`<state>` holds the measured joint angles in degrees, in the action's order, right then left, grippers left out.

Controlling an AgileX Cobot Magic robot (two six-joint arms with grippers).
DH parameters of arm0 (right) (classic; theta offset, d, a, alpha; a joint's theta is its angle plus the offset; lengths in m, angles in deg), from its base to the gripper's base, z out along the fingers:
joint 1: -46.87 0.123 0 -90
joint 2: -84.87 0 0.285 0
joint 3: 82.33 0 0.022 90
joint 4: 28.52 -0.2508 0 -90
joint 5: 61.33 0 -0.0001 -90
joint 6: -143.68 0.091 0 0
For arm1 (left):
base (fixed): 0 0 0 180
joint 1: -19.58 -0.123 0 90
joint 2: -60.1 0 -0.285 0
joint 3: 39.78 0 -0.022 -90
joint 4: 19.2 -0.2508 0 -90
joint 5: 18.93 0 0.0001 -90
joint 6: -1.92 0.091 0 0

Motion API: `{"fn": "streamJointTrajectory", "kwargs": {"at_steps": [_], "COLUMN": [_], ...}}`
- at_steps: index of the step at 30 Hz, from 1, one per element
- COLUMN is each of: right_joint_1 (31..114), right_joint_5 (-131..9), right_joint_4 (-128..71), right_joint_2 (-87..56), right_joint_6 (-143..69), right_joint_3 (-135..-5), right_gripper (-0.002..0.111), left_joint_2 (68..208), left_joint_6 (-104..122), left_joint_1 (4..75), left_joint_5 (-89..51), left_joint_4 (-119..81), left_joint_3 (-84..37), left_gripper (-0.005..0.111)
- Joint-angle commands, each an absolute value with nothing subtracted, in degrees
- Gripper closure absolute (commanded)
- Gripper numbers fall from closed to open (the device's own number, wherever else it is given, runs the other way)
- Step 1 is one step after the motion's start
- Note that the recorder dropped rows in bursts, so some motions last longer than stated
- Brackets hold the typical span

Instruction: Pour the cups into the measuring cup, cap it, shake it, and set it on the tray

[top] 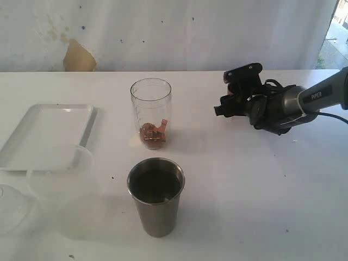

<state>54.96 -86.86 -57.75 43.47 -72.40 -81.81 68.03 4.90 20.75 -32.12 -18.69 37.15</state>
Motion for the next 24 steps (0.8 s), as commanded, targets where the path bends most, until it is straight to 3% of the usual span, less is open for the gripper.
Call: {"fn": "streamJointTrajectory", "kwargs": {"at_steps": [1, 10, 24], "right_joint_1": [55.04, 55.15, 55.15], "right_joint_5": [-88.01, -77.98, -78.10], "right_joint_4": [-56.61, -56.61, -56.73], "right_joint_2": [43.30, 43.30, 43.30], "right_joint_6": [-72.05, -71.95, -71.95], "right_joint_3": [-81.62, -81.62, -81.62], "right_gripper": [0.108, 0.108, 0.108], "left_joint_2": [67.89, 67.89, 67.89], "left_joint_6": [4.78, 4.78, 4.78], "left_joint_1": [20.88, 20.88, 20.88], "left_joint_5": [-32.23, -32.23, -32.23], "left_joint_4": [-18.83, -18.83, -18.83], "left_joint_3": [37.43, 37.43, 37.43], "left_gripper": [0.106, 0.106, 0.106]}}
